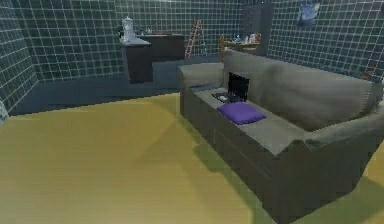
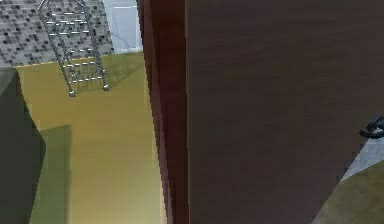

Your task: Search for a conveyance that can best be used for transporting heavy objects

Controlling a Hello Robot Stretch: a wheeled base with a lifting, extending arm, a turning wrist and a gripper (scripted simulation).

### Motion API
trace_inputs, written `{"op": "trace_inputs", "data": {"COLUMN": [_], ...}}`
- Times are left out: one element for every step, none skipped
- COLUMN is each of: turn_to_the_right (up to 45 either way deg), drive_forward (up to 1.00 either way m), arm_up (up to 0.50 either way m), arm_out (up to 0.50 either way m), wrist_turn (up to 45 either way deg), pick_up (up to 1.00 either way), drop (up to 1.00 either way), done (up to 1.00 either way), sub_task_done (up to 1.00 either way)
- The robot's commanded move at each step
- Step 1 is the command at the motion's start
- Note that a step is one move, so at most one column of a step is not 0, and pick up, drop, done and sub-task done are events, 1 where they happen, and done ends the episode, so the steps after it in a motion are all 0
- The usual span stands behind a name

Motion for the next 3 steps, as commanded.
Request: {"op": "trace_inputs", "data": {"turn_to_the_right": [12.0,0.0,45.0], "drive_forward": [0.0,0.25,0.0], "arm_up": [0.0,0.0,0.0], "arm_out": [0.0,0.0,0.0], "wrist_turn": [0.0,0.0,0.0], "pick_up": [0.0,0.0,0.0], "drop": [0.0,0.0,0.0], "done": [0.0,0.0,0.0], "sub_task_done": [0.0,0.0,0.0]}}
